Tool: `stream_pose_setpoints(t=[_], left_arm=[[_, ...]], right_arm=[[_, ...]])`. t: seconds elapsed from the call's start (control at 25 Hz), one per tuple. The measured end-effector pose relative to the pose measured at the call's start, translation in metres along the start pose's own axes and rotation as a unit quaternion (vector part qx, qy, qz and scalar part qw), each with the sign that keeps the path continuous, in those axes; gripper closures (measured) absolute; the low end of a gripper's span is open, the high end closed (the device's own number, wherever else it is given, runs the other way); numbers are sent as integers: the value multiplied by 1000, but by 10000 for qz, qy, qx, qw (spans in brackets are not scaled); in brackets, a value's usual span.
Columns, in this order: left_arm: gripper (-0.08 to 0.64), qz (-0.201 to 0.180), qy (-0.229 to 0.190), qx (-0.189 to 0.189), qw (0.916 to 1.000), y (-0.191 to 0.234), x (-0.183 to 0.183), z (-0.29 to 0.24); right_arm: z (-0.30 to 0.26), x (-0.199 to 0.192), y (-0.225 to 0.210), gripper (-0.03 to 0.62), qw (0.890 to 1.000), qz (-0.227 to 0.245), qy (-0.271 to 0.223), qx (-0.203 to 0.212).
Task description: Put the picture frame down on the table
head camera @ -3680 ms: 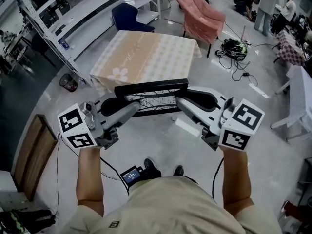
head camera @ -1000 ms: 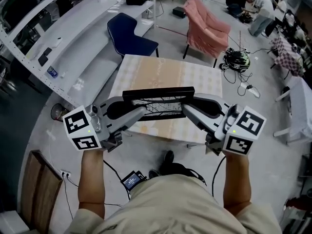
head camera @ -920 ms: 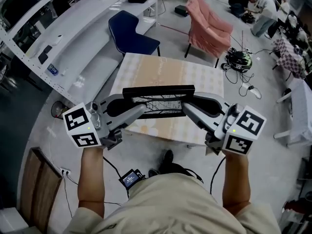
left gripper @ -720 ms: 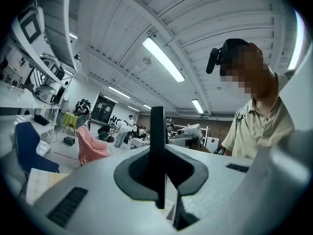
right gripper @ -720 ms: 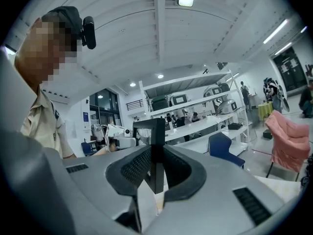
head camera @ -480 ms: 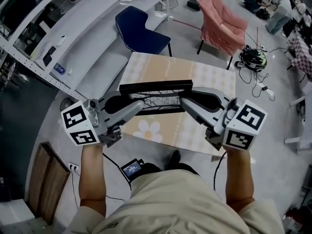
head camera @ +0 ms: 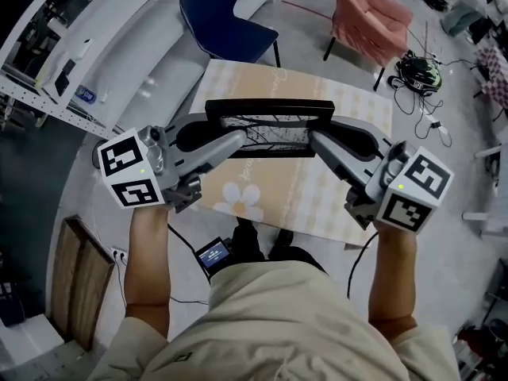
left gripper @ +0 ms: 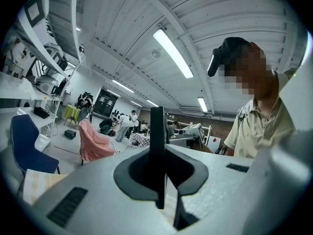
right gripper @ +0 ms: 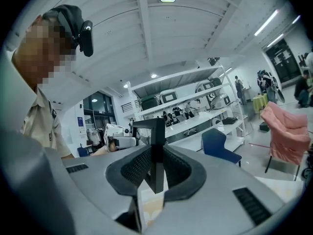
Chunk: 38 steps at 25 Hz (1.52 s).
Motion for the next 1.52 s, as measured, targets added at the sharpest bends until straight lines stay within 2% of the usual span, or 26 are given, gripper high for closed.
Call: stream_pose_setpoints(t=[0.32,0.6,0.88,1.12,1.2,1.28,1.52], left_arm=[[518,259,21,-343,9991,78,-13,11],[517,318,117,-512,9981,101,-37,9],[514,501,115,-665,9965,168,-49,33],[514,522,126,-801,9953,195,-64,43],[514,534,128,-846,9949,195,-66,38],[514,550,156,-833,9949,178,-61,30],[509,502,365,-587,9963,76,0,23]], right_arm=[[-58,12,-37,522,9988,-231,57,-426],[-72,-5,-58,522,9972,-347,-15,-656],[-133,4,-83,523,9941,-515,54,-952],[-159,-3,-98,523,9927,-557,43,-1069],[-156,-4,-100,522,9922,-562,34,-1108],[-138,-4,-92,523,9920,-601,25,-1112],[-61,12,-11,522,9937,-637,-48,-916]])
Point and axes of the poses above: the fingertips, and each gripper's own axes: z backward along the fingers, y to its left, x out of its top, the point moved 4 cm from there along z, backward along the fingers, and after that the axes turned 13 degrees about -z, right-handed, at the moved point
